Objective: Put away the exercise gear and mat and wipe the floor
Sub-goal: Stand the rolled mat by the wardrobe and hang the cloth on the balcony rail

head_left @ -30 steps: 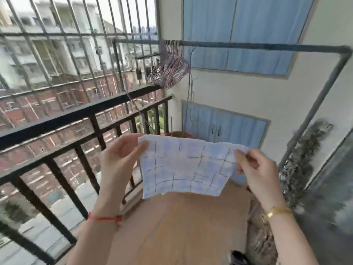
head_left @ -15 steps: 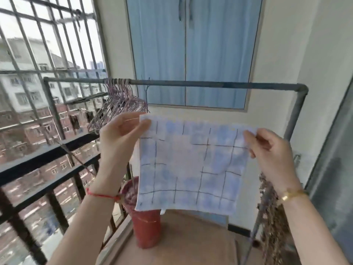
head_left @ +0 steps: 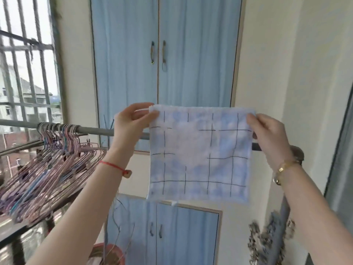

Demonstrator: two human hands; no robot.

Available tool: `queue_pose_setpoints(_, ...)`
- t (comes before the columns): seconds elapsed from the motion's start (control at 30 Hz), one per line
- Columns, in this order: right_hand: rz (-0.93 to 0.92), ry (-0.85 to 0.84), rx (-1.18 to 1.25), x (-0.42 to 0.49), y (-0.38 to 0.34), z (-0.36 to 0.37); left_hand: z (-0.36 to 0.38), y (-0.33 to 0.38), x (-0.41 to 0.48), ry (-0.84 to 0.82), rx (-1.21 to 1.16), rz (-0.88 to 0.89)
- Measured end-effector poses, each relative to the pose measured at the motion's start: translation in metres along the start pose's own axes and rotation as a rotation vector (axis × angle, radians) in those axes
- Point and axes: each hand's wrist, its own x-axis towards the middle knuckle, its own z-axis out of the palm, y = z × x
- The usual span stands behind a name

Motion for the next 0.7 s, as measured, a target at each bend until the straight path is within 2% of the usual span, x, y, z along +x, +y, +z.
queue_pose_setpoints(0.13, 0.049, 0.017, 0.07, 0.057, 0.012, 0.006, 0.029, -0.017, 0.061, -0.044, -0.076, -0.028)
queue_pose_setpoints(0.27, 0.115, 0.08, -0.022, 0.102, 0.031, 0.011, 0.055, -0.035, 0.109, -0.116, -0.042, -0.051)
queue_pose_setpoints(0.37, 0.199, 0.103, -0.185, 0.121, 0.054, 0.018, 0.071, -0.057, 0.135, -0.159, 0.048, -0.106)
queue_pose_setpoints(0.53, 0.373, -0.009, -0.57, 0.118, 0.093, 0.025, 0.078, -0.102, 0.15, -0.305, 0.319, -0.232)
queue_pose_setpoints(0.7, 0.527, -0.177, -0.808, 0.114, 0.1, 0.028, 0.077, -0.124, 0.15, -0.417, 0.505, -0.176)
